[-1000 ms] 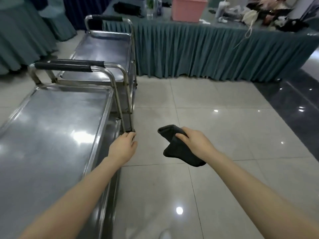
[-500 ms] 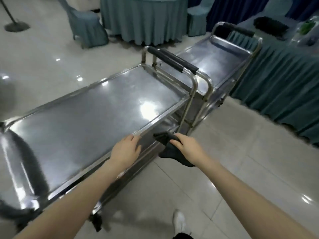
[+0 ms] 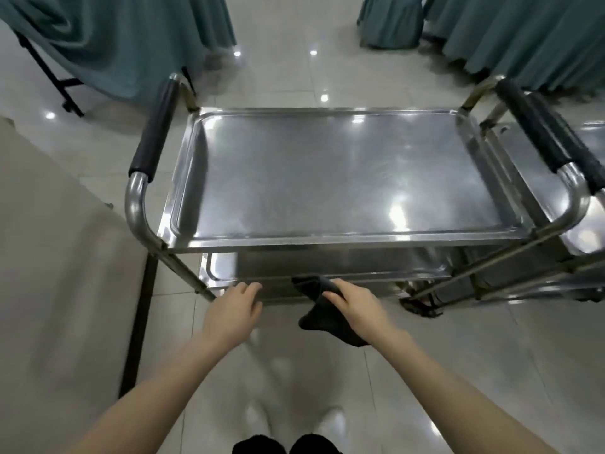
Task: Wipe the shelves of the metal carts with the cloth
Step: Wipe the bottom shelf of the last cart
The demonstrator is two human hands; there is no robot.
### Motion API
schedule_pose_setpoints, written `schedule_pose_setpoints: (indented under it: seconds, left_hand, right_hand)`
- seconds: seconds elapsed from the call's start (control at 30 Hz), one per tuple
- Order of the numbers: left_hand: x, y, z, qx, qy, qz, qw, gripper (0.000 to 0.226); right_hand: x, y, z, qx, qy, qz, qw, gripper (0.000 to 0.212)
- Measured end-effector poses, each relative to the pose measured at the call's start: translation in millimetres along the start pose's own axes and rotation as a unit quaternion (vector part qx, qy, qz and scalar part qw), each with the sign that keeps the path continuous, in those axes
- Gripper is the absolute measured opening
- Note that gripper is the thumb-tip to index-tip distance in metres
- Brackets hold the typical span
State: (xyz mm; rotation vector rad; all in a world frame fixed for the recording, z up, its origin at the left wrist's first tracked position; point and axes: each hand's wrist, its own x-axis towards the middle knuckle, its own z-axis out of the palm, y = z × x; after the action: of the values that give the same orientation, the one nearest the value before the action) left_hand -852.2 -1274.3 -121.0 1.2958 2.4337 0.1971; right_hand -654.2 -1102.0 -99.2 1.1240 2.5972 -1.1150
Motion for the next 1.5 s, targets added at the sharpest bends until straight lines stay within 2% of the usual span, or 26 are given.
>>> schedule_pose_setpoints:
  seconds: [0.23, 0.43, 0.53, 0.63, 0.77, 0.83, 0.93, 1.03, 1.13, 1.17, 1.27, 1.37, 1.5]
  left_hand:
    - [-9, -66, 54, -0.043, -0.025, -0.06, 0.997, 0.036]
    - [-6, -104, 111, -0.028, -0.038, -0.129, 0.991, 0.04]
    - [9, -121, 143, -0.051, -0.022, -0.16, 0.985, 0.041]
    - [35, -142, 189, -0.08, -0.009, -0.183, 0.98, 0.045]
    - [76, -179, 283, -0.019, -0.007, -0.142, 0.99, 0.042]
    - [95, -198, 337, 0.038, -0.013, -0.107, 0.993, 0.043]
    - [127, -235, 411, 0.085, -0.003, -0.065, 0.994, 0.049]
    - [151, -272, 461, 0.018, 0.113, -0.034, 0.993, 0.048]
    - [165, -294, 488, -0.01, 0.241, 0.0, 0.97, 0.029]
    - [167, -299, 497, -0.023, 0.268, 0.011, 0.963, 0.028]
    - [172, -320, 513, 0.021, 0.279, 0.077, 0.957, 0.033]
    - [169, -327, 514, -0.002, 0.278, 0.069, 0.958, 0.032]
    - [168, -317, 525, -0.031, 0.306, 0.043, 0.951, 0.03]
  right_hand:
    - [48, 1, 78, -0.03, -0.075, -0.011, 0.997, 0.029]
    - [95, 15, 145, -0.058, -0.165, 0.0, 0.985, 0.033]
    - [124, 22, 176, -0.122, -0.193, -0.031, 0.973, 0.034]
    - [154, 30, 212, -0.062, -0.268, -0.09, 0.957, 0.034]
    - [208, 69, 285, -0.055, -0.265, -0.125, 0.955, 0.021]
    - [240, 100, 326, -0.087, -0.275, -0.118, 0.95, 0.031]
    - [293, 156, 376, -0.151, -0.143, -0.095, 0.973, 0.035]
    - [321, 190, 404, -0.13, -0.039, -0.135, 0.982, 0.032]
    - [343, 202, 425, -0.101, 0.046, -0.195, 0.975, 0.042]
    - [344, 203, 434, -0.093, 0.074, -0.218, 0.969, 0.04]
    - [338, 199, 462, -0.056, 0.162, -0.24, 0.955, 0.028]
    - [327, 192, 469, -0.019, 0.195, -0.2, 0.96, 0.033]
    - [318, 189, 464, -0.018, 0.189, -0.191, 0.963, 0.044]
